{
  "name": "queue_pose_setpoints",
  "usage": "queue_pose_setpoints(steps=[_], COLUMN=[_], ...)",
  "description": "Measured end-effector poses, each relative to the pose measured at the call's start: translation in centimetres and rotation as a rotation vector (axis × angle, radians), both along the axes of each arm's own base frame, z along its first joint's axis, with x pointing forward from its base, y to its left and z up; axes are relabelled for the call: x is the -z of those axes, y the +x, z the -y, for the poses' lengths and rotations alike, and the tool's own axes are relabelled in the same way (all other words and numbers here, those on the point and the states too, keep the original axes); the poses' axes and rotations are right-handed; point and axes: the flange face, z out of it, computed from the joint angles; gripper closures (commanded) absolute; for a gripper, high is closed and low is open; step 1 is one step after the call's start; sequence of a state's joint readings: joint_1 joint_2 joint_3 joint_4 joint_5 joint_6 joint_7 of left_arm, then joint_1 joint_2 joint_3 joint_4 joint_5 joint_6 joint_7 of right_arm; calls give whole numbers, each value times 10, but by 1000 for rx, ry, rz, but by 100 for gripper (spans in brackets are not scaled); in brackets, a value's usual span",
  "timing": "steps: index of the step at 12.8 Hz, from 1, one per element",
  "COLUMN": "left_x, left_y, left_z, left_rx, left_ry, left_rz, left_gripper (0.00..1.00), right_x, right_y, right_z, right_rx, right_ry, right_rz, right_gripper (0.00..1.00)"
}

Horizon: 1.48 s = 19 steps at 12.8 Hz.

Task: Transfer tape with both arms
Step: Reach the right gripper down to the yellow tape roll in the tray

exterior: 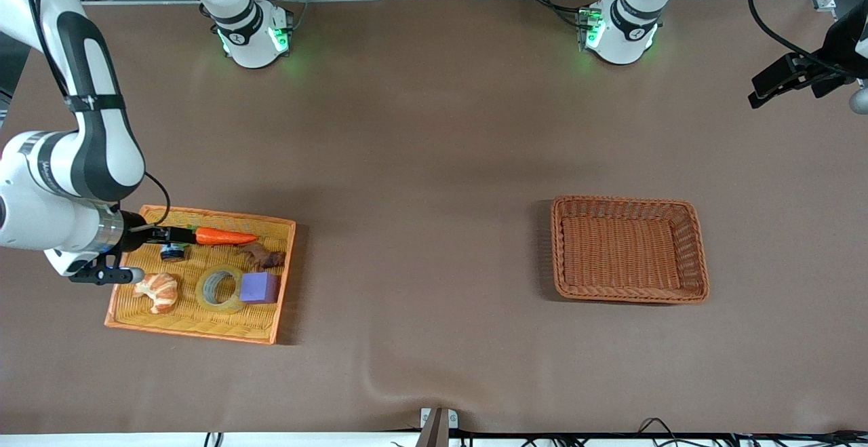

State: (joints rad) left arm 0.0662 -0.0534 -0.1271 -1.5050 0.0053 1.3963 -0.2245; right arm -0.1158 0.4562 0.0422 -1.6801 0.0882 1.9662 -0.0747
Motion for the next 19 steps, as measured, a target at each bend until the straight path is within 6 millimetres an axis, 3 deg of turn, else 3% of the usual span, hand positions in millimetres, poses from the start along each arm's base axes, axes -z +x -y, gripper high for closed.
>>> queue_pose_setpoints(steps=[4, 8, 10, 15, 16, 17, 18, 19], left_x=[11, 35, 42, 46, 47, 47, 47, 47], left_y=[7, 20, 25, 28, 28, 28, 28, 28], left_z=[-2, -5, -10, -16, -16, -16, -16, -15], left_rx=[-3, -10, -18, -28, -28, -28, -28, -27], left_ry=[-1, -4, -5, -6, -6, -6, -6, -6], left_rz=[-3, 29, 27, 22, 22, 22, 22, 22], left_gripper=[0, 0, 0, 0, 0, 0, 0, 0], right_x=[21, 74, 91, 103, 105, 106, 108, 109], right_y=[13, 33, 40, 47, 50, 53, 55, 56], right_z=[1, -8, -6, -4, -3, -3, -4, -4], right_rx=[5, -3, 1, 17, 20, 20, 20, 17], right_ry=[-9, -10, -11, -16, -16, -16, -16, -19], right_rz=[71, 97, 92, 114, 118, 122, 126, 129], right_gripper=[0, 0, 0, 0, 5, 39, 89, 100])
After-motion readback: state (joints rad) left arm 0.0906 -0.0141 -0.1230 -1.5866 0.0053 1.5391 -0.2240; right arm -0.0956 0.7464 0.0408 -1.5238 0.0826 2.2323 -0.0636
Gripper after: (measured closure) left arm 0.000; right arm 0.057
